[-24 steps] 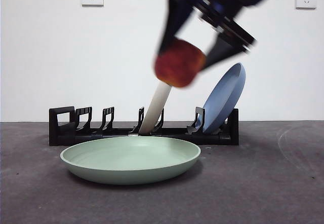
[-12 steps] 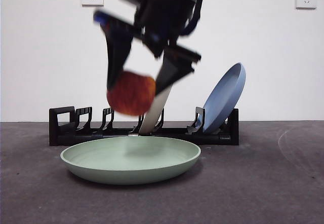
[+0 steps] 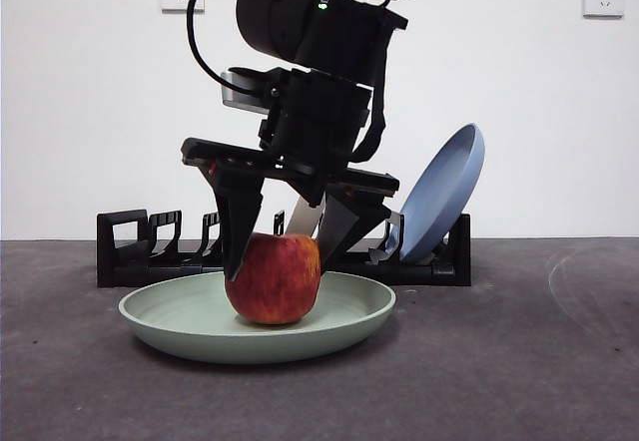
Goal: Take the green plate from the plate rack,put the plate on the table,take the apple from the table,put the apple in the plate
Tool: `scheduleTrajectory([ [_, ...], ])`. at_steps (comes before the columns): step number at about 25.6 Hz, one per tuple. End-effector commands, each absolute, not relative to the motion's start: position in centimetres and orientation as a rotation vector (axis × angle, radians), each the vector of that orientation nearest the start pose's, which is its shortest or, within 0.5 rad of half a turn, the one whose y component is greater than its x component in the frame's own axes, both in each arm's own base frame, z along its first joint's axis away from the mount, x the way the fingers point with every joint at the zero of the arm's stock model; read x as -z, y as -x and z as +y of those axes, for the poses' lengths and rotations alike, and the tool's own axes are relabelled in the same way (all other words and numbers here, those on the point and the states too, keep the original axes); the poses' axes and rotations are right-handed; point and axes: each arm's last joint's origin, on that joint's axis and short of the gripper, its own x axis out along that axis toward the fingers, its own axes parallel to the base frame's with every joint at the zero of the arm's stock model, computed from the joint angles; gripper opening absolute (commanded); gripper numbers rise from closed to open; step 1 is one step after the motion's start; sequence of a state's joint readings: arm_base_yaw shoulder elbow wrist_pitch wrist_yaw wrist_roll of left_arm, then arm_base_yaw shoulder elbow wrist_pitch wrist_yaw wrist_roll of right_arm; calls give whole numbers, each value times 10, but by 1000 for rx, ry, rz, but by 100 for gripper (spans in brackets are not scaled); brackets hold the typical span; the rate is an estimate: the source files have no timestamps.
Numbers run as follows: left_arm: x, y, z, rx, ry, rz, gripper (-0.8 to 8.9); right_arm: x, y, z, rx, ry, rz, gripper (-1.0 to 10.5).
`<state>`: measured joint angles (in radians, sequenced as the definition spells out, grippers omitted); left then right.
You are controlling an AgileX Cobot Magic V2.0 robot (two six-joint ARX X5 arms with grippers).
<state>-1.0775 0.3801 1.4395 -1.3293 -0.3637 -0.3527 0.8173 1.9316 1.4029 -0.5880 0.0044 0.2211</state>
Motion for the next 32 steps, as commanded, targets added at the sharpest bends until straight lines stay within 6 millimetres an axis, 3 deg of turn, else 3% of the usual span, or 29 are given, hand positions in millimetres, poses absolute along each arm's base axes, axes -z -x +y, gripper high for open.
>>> scheduleTrajectory([
  [1,-419,22,64,660,165,324,166,-184,-273,292,-588,280,1135,-1],
  [4,-419,22,64,660,165,325,166,-184,-273,292,-589,279,1135,115],
  [9,-419,22,64,660,165,324,166,-184,-272,290,-583,285,1148,572],
  [16,-419,22,64,660,165,325,166,-190,-273,292,-583,284,1156,598],
  [22,-419,22,64,660,165,324,166,-217,-277,297,-602,277,1160,598],
  [26,-419,22,64,660,165,324,166,-251,-276,298,-677,312,1180,595],
  [32,-419,22,62,659,163,327,166,-327,-262,283,-748,355,1100,594],
])
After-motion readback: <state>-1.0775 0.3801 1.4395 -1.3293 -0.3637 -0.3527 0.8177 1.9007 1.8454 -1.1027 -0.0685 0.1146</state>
